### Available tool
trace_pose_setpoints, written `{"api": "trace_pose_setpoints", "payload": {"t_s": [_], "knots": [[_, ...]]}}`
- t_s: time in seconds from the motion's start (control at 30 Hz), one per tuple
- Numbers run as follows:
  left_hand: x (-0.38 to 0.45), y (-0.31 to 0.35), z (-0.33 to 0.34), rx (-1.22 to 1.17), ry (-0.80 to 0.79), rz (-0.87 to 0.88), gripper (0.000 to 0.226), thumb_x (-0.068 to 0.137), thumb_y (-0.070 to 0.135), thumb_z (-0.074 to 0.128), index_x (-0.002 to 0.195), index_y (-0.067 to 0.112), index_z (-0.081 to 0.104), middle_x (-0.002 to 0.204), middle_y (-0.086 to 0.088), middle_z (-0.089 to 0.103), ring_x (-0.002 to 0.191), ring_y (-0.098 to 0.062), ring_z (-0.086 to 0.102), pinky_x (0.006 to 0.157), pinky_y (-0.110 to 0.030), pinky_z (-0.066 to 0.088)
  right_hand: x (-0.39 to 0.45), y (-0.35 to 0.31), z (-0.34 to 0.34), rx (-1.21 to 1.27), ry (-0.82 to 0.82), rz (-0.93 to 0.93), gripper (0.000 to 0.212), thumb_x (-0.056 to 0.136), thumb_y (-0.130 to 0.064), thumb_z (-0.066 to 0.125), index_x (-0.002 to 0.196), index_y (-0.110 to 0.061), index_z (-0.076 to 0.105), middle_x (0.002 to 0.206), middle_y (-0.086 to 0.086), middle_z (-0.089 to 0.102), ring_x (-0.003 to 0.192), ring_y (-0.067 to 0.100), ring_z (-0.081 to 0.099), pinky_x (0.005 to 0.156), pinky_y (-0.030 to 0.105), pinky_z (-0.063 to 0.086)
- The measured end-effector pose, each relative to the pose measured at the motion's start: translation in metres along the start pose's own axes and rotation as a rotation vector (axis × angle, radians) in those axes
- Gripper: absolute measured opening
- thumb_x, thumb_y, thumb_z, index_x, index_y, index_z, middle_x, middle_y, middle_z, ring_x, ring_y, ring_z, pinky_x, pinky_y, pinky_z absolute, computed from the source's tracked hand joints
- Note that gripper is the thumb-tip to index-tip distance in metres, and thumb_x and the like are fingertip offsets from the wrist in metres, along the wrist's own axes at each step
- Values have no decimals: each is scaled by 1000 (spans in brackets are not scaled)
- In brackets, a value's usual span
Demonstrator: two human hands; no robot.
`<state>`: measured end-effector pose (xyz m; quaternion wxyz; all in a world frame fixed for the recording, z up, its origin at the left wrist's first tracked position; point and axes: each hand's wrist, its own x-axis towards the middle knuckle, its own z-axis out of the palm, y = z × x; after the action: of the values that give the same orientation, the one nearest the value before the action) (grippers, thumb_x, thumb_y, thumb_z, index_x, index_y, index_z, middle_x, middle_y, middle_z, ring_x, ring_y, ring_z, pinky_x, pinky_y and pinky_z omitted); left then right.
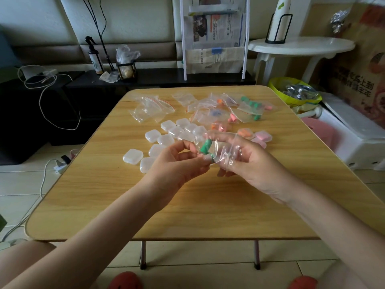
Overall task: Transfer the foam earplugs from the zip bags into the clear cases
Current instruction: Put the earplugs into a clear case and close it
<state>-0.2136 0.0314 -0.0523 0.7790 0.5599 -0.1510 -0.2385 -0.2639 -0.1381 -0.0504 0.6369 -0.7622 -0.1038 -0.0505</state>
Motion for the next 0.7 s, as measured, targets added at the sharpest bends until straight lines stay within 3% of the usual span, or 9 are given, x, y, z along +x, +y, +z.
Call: {"api": "trace_pose_setpoints", "payload": {"t_s": [0.1, 0.2, 0.3, 0.37, 0.47, 0.53, 0.6, 0.7], "knots": [[0, -1, -1, -14, 6, -10, 26, 64, 0, 69, 80, 8, 50, 79, -12, 63, 71, -18, 66, 70, -24, 56, 0, 0, 0, -31, -25, 1, 41, 85, -11, 65, 117, -36, 60, 103, -12, 67, 77, 6, 62, 72, 23, 53], [2, -1, -2, -137, 3, -60, 27, 65, -4, 68, 75, 11, 48, 87, -16, 56, 71, -17, 66, 66, -21, 55, 1, -1, 0, -37, 45, -34, 24, 83, -10, 66, 100, -27, 63, 91, -19, 67, 70, 1, 61, 63, 17, 50], [3, -2, -3, -205, -17, -77, 25, 68, -4, 66, 74, 11, 46, 85, -13, 57, 69, -14, 66, 65, -20, 55, 1, -5, 1, -50, 65, -54, 19, 77, -25, 65, 95, -23, 61, 88, -32, 63, 68, -3, 60, 60, 15, 50], [2, -1, -2, -201, -47, -74, 22, 68, -3, 65, 84, 4, 51, 87, -14, 60, 71, -14, 68, 66, -20, 55, 1, -6, 0, -45, 52, -51, 24, 74, -28, 63, 98, -25, 60, 85, -30, 63, 67, -4, 61, 60, 13, 49], [0, 0, -1, -142, -69, -59, 54, 67, -4, 64, 117, -16, 46, 96, -20, 62, 77, -18, 69, 69, -21, 56, 0, -4, 0, -24, -20, -26, 40, 74, -27, 64, 113, -33, 59, 87, -19, 67, 74, 1, 62, 66, 17, 51], [0, 0, -1, -121, -67, -57, 61, 67, -5, 65, 122, -18, 42, 97, -21, 63, 79, -20, 70, 70, -23, 56, -1, -4, 2, -13, -43, -20, 43, 74, -26, 65, 116, -34, 59, 90, -13, 68, 74, 2, 63, 65, 17, 50], [1, 0, -2, -124, -41, -66, 52, 67, -3, 66, 115, -13, 49, 94, -19, 64, 76, -19, 69, 69, -23, 56, -1, -5, 4, 7, -10, -37, 34, 75, -21, 66, 108, -28, 61, 88, -15, 69, 71, -2, 63, 61, 13, 48], [1, -2, -3, -119, -38, -62, 24, 66, 0, 67, 82, 5, 49, 78, -12, 66, 68, -16, 68, 67, -22, 57, 0, -6, 5, -6, 31, -57, 22, 82, -7, 67, 97, -22, 61, 80, -21, 67, 67, -2, 62, 58, 10, 45]]}}
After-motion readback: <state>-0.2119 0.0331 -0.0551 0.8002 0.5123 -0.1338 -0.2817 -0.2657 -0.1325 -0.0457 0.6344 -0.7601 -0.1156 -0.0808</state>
